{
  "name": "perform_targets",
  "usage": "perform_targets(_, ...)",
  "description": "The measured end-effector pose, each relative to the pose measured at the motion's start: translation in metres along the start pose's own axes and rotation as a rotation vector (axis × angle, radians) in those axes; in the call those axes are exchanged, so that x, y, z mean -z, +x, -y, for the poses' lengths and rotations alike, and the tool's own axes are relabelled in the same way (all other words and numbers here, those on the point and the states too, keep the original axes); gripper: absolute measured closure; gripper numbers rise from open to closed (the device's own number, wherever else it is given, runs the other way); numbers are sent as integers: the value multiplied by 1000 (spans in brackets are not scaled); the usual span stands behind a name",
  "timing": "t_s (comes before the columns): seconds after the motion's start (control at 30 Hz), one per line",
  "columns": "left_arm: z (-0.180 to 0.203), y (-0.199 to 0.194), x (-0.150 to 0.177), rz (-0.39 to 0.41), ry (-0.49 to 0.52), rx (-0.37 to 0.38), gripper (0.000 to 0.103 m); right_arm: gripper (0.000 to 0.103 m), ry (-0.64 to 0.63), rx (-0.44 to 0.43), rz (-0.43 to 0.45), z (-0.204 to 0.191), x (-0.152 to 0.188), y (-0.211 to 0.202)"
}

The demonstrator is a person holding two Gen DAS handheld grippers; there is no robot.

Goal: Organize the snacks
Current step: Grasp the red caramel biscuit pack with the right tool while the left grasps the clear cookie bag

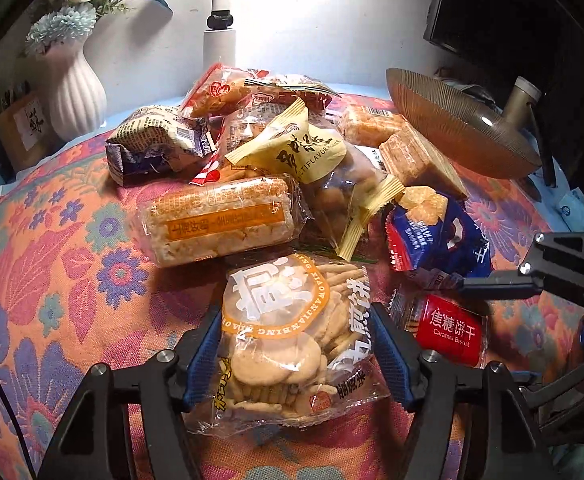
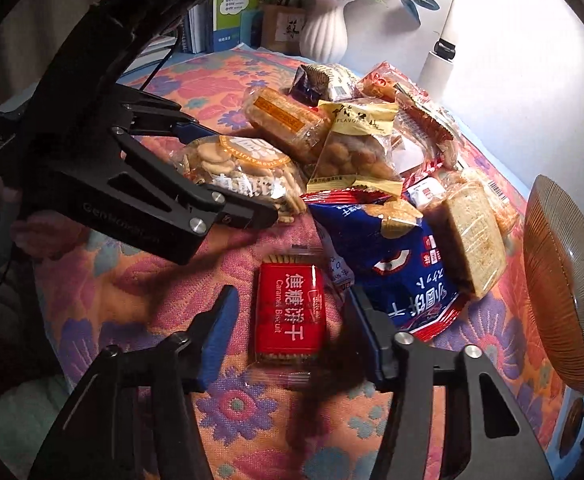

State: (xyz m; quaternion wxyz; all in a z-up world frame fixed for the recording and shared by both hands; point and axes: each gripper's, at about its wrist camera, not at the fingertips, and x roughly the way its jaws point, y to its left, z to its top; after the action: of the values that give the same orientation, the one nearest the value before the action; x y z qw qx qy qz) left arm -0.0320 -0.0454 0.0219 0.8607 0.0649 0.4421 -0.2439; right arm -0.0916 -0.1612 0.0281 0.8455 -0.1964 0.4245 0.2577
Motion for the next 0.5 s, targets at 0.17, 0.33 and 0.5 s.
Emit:
perform_targets(0.17, -2, -17, 12, 34, -21, -40, 40, 68, 62, -23, -27, 1, 13, 1)
perform_targets(0.33, -11, -40, 27, 66, -63, -59, 40, 68, 191, -144, -23, 6, 29, -14)
perform_targets(0.5, -19, -52, 41, 77, -94, -72, 40, 65, 272, -205, -27, 5, 40, -25)
